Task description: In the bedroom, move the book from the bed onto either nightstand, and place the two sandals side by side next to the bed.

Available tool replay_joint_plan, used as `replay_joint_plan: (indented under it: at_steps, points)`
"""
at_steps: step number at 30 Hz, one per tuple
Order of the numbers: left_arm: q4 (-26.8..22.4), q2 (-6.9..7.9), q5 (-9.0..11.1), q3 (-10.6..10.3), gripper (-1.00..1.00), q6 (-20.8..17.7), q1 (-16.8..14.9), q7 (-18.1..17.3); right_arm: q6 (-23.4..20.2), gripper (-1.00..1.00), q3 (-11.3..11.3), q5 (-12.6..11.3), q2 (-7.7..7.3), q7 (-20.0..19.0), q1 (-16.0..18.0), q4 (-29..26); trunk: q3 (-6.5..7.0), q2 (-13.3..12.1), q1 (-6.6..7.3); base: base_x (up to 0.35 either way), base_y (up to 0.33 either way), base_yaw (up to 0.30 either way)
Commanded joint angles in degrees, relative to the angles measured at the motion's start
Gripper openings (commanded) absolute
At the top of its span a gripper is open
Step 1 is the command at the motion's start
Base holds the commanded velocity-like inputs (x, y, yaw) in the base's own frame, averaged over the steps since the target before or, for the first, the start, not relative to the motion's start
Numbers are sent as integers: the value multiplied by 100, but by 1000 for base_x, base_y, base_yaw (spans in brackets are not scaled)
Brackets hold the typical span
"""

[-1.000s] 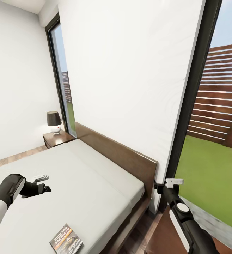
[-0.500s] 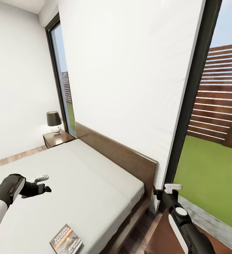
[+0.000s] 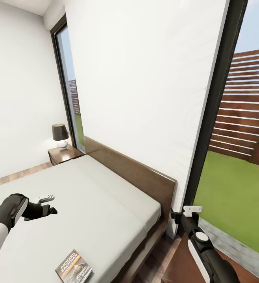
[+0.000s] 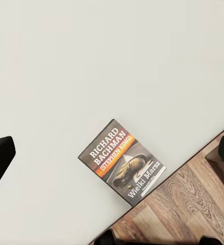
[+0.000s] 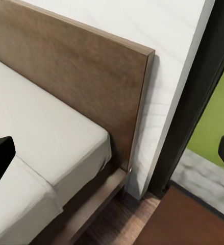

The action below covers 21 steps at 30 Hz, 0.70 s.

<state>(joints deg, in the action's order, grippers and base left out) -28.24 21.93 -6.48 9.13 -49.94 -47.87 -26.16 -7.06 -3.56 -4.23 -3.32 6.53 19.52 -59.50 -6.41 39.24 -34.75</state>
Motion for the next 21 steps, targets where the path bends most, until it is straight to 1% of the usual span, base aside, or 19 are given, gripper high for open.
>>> replay_joint_plan:
  at_steps: [1,11,18,21]
  points:
    - [-6,-5,-61,36,100,-25,-6,-47,-26,100,-31,-42,-7,53,5,-15,-10,9,-2,0,0,0]
    - [-6,-5,-60,36,100,-24,-6,-47,-16,100,-55,-30,7,58,0,-76,-10,9,-2,0,0,0]
    - [-6,-5,-60,36,100,-23,-5,-43,-15,100,-201,-26,7,66,-1,-106,-10,9,-2,0,0,0]
    - [-6,-5,-59,36,100,-24,-4,-43,-14,100,-229,-25,7,67,-1,-114,-64,129,-68,0,0,0]
